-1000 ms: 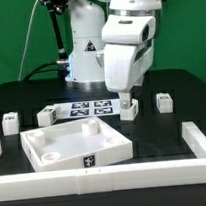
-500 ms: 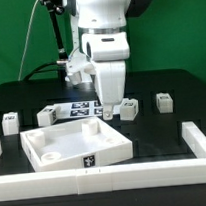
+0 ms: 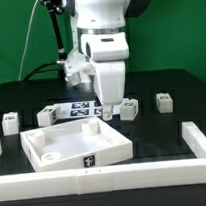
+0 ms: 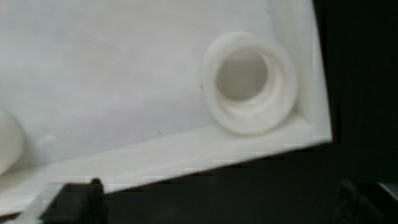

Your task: Assemble one leg

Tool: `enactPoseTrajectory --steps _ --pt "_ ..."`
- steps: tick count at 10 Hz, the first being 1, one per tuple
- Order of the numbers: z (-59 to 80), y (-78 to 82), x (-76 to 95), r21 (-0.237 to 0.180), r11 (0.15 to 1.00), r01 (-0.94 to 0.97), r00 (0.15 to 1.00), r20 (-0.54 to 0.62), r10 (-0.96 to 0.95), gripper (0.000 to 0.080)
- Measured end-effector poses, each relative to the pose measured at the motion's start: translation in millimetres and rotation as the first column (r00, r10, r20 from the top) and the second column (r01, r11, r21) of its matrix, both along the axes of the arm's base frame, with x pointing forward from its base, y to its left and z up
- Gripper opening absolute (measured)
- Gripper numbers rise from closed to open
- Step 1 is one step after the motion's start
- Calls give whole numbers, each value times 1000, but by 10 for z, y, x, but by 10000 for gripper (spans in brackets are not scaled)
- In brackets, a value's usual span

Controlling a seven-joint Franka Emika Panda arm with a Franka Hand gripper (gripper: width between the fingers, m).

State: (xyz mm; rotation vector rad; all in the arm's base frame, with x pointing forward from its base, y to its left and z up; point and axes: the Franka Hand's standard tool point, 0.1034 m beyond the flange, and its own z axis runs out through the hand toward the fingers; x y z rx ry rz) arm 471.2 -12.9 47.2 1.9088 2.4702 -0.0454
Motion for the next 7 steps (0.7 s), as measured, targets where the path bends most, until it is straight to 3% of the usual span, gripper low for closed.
enactPoseTrajectory --steps 1,4,7 --pt "-52 -243 -89 5 999 -39 999 -2 39 650" --pt "-110 -584 -100 9 991 -136 991 -11 136 650" --pt "-192 -656 -122 15 992 -122 992 -22 122 650"
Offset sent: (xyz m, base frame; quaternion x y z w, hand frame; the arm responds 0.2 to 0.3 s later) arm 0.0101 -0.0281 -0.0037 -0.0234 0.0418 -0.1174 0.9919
